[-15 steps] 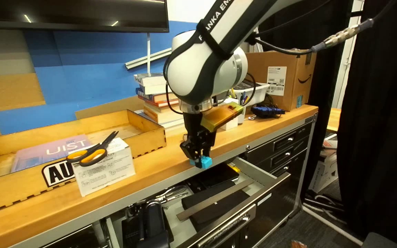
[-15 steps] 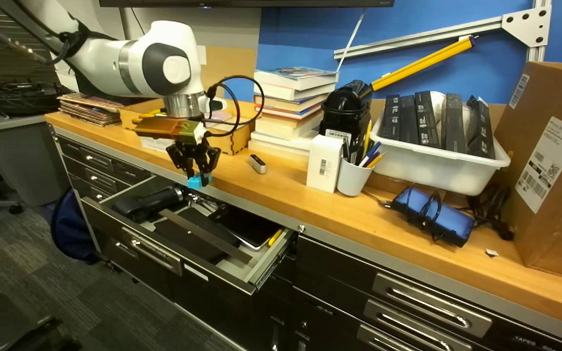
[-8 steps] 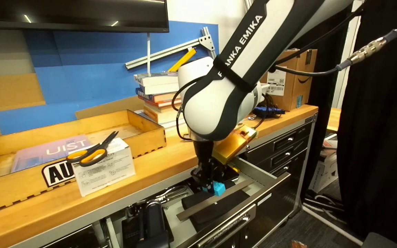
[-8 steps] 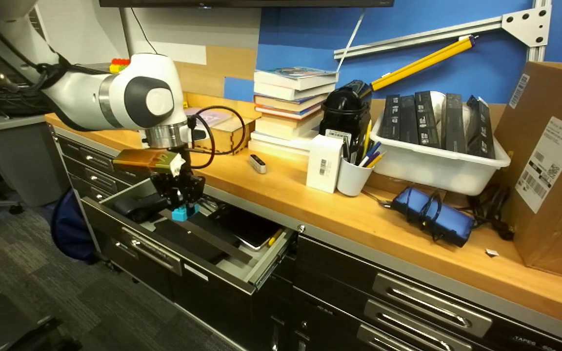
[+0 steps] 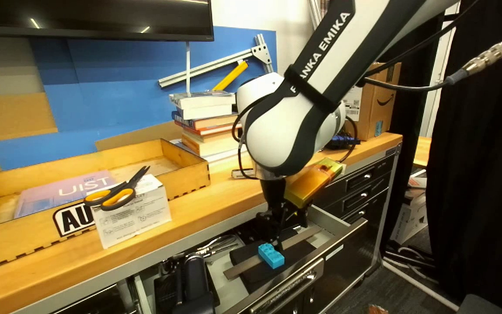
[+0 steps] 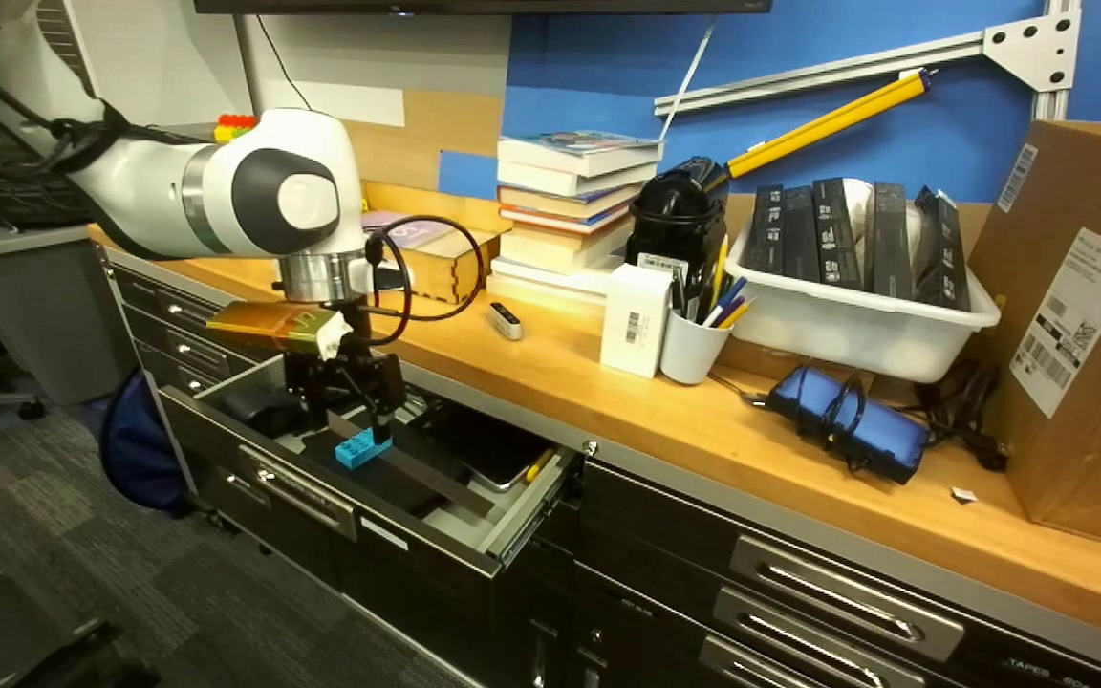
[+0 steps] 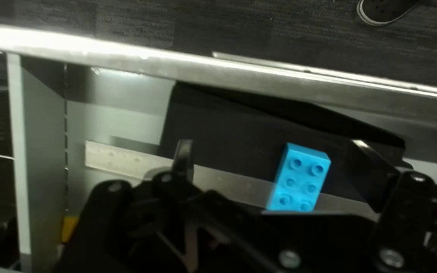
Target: Put the blue block inside the open drawer and push the drawer closed
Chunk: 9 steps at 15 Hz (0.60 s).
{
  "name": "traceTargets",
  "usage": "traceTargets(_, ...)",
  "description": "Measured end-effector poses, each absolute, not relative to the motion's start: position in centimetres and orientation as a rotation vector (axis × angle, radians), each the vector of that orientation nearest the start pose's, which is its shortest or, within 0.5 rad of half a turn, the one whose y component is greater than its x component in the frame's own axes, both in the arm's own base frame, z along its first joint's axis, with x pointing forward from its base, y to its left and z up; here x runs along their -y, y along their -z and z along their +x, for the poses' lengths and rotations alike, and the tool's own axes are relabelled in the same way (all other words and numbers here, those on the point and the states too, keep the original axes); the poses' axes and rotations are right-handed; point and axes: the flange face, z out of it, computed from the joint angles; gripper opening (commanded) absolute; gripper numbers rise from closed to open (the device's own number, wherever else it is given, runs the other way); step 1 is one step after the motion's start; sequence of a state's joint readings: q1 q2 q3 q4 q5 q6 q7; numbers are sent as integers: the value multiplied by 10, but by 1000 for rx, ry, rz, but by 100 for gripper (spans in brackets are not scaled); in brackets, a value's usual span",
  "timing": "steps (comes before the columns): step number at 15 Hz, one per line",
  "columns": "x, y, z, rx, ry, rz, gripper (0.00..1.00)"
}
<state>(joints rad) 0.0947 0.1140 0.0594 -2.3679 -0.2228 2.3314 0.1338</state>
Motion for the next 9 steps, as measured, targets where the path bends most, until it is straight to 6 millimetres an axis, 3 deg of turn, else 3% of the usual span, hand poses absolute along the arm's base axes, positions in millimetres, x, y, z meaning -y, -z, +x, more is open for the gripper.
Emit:
traceTargets(4,-23,-260,456,118,-306,-3291,100)
traceTargets(6,-12,-248,443,65,-363,-3276,100)
traceTargets(9,-13,-233,432,34,-423,-3273,100)
